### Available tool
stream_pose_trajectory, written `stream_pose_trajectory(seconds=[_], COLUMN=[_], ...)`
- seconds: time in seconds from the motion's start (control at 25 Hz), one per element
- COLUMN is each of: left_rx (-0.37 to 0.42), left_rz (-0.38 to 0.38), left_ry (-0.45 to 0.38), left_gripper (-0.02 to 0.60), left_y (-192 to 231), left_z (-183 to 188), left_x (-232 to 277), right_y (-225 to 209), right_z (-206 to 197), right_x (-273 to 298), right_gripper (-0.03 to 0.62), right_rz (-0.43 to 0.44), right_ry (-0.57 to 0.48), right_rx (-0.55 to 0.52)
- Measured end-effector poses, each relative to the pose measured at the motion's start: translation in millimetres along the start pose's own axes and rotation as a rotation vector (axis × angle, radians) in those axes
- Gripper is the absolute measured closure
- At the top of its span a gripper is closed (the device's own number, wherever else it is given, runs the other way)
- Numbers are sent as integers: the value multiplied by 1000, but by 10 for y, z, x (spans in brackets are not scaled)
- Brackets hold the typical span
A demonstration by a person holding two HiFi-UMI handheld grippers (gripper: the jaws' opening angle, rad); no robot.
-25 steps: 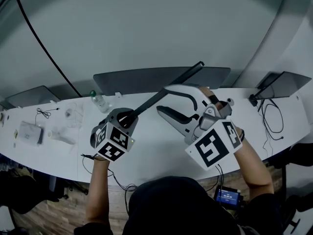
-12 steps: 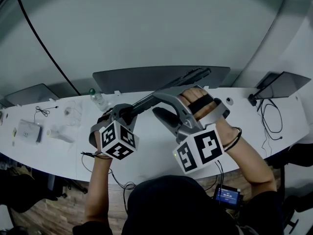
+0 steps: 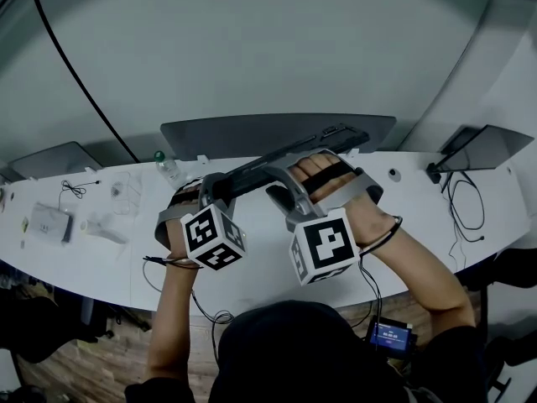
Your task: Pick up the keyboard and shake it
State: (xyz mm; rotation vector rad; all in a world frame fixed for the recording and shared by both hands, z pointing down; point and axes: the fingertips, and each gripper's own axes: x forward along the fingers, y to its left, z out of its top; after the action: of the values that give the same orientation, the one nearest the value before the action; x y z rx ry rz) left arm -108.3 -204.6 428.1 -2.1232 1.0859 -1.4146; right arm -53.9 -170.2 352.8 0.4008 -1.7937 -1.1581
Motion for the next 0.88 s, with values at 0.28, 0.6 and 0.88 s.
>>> stream_pose_trajectory(seconds=[0.28, 0.6, 0.88], left_rx=[38, 74, 92], left_rz=[-1, -8, -4], left_ry=[20, 11, 4], left_gripper=[488, 488, 488], left_y=[-30, -62, -58], left_z=[-16, 21, 72], left_x=[48, 50, 18], right_y=[113, 191, 203], right_z=[-104, -112, -199], right_x=[203, 387, 469], right_gripper=[414, 414, 414], right_rz=[17, 55, 76], right_ry=[73, 108, 156], right_rx=[-63, -78, -60])
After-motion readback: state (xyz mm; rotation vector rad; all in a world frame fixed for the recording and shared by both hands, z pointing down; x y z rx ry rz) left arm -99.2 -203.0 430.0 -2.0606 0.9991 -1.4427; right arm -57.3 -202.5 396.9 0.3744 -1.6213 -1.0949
